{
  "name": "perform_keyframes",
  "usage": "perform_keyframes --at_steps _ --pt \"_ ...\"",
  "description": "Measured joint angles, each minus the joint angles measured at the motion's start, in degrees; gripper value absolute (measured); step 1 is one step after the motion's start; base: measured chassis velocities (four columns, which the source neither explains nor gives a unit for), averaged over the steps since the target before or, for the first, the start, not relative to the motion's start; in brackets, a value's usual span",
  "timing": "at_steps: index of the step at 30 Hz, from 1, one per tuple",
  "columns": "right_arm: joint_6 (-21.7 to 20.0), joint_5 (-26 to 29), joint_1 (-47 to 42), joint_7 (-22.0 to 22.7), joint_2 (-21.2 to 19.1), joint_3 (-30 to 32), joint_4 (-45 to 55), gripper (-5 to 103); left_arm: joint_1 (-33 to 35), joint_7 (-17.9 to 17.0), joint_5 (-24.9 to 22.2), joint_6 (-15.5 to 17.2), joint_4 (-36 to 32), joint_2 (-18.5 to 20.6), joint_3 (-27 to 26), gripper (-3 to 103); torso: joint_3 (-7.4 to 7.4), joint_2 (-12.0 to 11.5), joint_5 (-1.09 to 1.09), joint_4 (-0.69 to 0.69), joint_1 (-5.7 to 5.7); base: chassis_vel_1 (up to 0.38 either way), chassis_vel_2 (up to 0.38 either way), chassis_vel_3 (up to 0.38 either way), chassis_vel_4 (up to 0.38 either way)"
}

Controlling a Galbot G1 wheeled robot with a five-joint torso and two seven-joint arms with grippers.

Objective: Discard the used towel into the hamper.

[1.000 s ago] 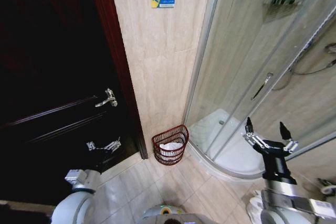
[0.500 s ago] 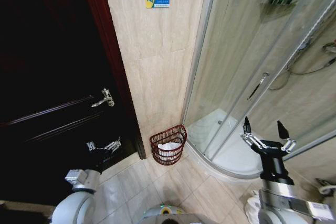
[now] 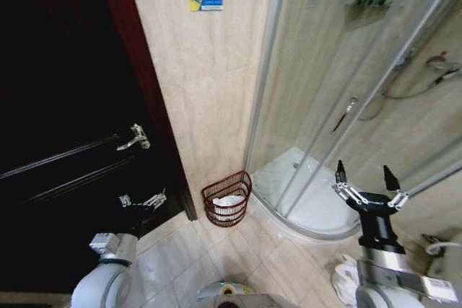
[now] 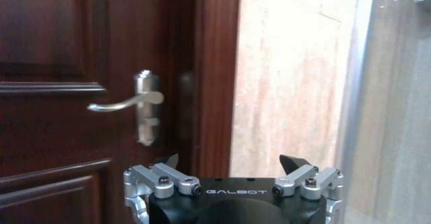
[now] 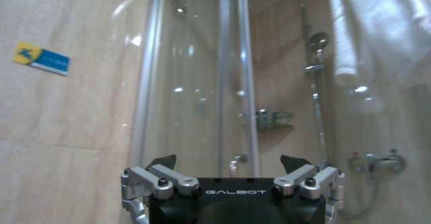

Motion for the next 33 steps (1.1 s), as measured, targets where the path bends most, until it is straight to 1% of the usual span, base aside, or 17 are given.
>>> perform_keyframes --at_steps 11,18,22,25,26,28,31,33 --pt "-0.5 -0.1 -0.1 0.5 0.0 0.0 0.2 100 0.0 0.0 0.0 0.0 0.0 0.0 0.0 98 0.0 0.0 0.0 0.0 0.0 -0.103 -0.102 -0.089 -0.095" --pt "-1.8 -0.2 -0.2 1.6 0.0 0.1 0.2 100 0.0 0.0 0.0 0.0 0.0 0.0 0.0 98 0.0 0.0 0.0 0.0 0.0 -0.121 -0.125 -0.124 -0.118" --pt "-3.0 1.3 -0.3 2.2 0.0 0.5 0.3 100 0.0 0.0 0.0 0.0 0.0 0.0 0.0 98 0.0 0.0 0.01 -0.01 0.0 -0.107 -0.123 -0.133 -0.128" --pt "-5.5 3.3 -0.4 3.1 0.0 0.7 0.3 100 0.0 0.0 0.0 0.0 0.0 0.0 0.0 98 0.0 0.0 0.01 0.0 0.0 -0.121 -0.119 -0.118 -0.107" --pt "-5.5 3.3 -0.4 3.1 0.0 0.7 0.3 100 0.0 0.0 0.0 0.0 0.0 0.0 0.0 98 0.0 0.0 0.01 0.0 0.0 -0.118 -0.114 -0.114 -0.114" --pt "-7.0 3.7 -0.2 4.4 0.0 0.6 0.3 100 0.0 0.0 0.0 0.0 0.0 0.0 0.0 98 0.0 0.0 -0.01 -0.02 0.0 -0.111 -0.118 -0.114 -0.118" --pt "-7.3 4.0 0.5 5.2 0.0 0.5 0.3 100 0.0 0.0 0.0 0.0 0.0 0.0 0.0 98 0.0 0.0 0.03 -0.03 0.0 -0.105 -0.074 -0.125 -0.097" --pt "-7.0 3.8 1.2 5.5 0.0 0.6 0.3 100 0.0 0.0 0.0 0.0 0.0 0.0 0.0 98 0.0 0.0 0.0 -0.02 0.0 -0.062 -0.051 -0.032 -0.036"
